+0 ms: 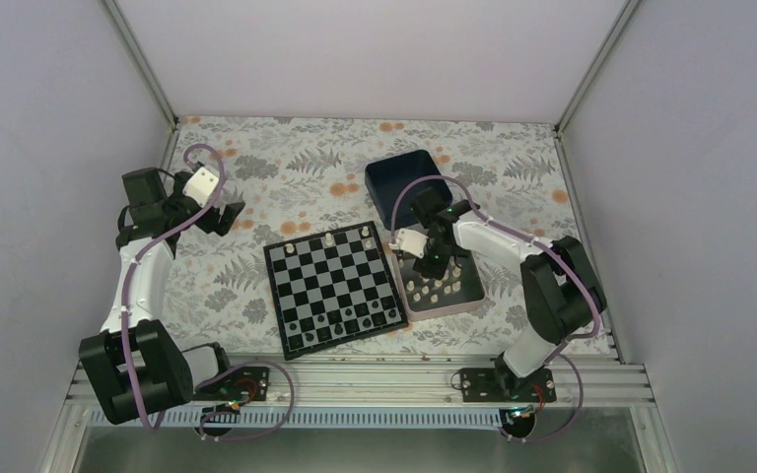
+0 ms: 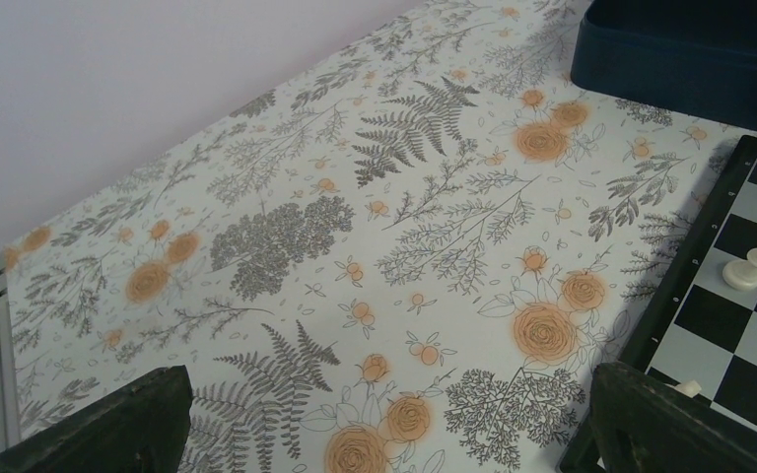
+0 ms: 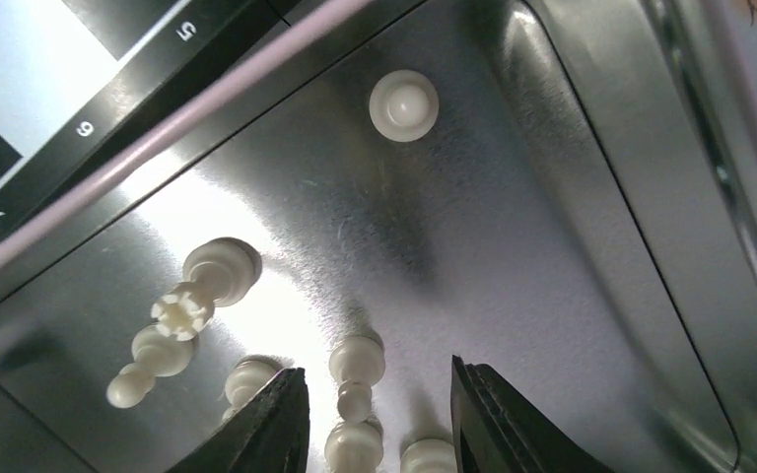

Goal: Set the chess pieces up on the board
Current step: Pick up the chess piece from the storage box.

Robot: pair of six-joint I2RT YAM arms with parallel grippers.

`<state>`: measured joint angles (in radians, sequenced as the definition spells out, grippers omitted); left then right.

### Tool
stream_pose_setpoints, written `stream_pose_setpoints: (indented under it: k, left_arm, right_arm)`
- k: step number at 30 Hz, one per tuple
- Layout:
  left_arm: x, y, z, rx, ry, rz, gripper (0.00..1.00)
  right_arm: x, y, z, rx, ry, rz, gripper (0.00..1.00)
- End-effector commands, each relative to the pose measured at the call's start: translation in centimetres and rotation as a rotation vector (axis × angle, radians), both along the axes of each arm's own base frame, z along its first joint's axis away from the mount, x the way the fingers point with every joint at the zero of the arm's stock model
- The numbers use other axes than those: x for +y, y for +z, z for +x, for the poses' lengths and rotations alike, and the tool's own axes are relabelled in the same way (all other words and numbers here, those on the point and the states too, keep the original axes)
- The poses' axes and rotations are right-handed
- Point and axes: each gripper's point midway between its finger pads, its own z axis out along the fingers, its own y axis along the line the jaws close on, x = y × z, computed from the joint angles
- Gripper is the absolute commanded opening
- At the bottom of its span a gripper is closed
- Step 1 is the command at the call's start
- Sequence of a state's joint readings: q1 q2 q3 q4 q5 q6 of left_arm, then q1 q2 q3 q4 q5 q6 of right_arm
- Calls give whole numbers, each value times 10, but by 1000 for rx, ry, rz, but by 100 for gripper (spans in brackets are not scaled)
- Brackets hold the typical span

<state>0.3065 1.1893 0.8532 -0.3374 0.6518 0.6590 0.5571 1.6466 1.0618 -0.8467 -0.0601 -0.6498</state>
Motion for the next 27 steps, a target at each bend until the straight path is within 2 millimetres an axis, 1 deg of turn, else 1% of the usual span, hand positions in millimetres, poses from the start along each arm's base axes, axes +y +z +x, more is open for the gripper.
stream_pose_setpoints:
  k: [1,3,6,12,15,17,18,20,22,24,27]
  left_arm:
    - [-3,7,1,-19,-16,-18,100]
    - [-4,7,1,-19,-20,-19,100]
    - [-4,8,1,-21,-21,-19,100]
    - [-5,6,0,-18,-29,-21,100]
    - [-5,5,0,-16,-29,-22,100]
    - [-5,5,0,-18,-30,-21,100]
    - [-5,5,0,-17,-29,-21,100]
    - [-5,6,0,-20,-30,-18,100]
    - [-5,5,0,-20,-30,-18,100]
    - [-5,4,-1,-19,-32,-17,100]
    - [-5,3,0,-20,-32,-17,100]
  right_arm:
    - [-1,-7,2,1,6,17,38]
    - [-4,-17,2,27,-2,-2,38]
    - [-8,-21,2,44,-11,-17,34]
    - [-13,-27,1,68,-27,-29,30]
    - [-13,-27,2,67,-30,-22,24]
    - [-11,-26,5,60,-35,-18,16]
    - [-11,-25,6,58,-37,-19,14]
    - [-11,-22,6,64,-37,-23,11]
    - [-11,-15,9,56,-39,-24,9]
    - [-7,-4,15,42,-40,-16,8]
    - [3,21,27,1,-34,-4,7]
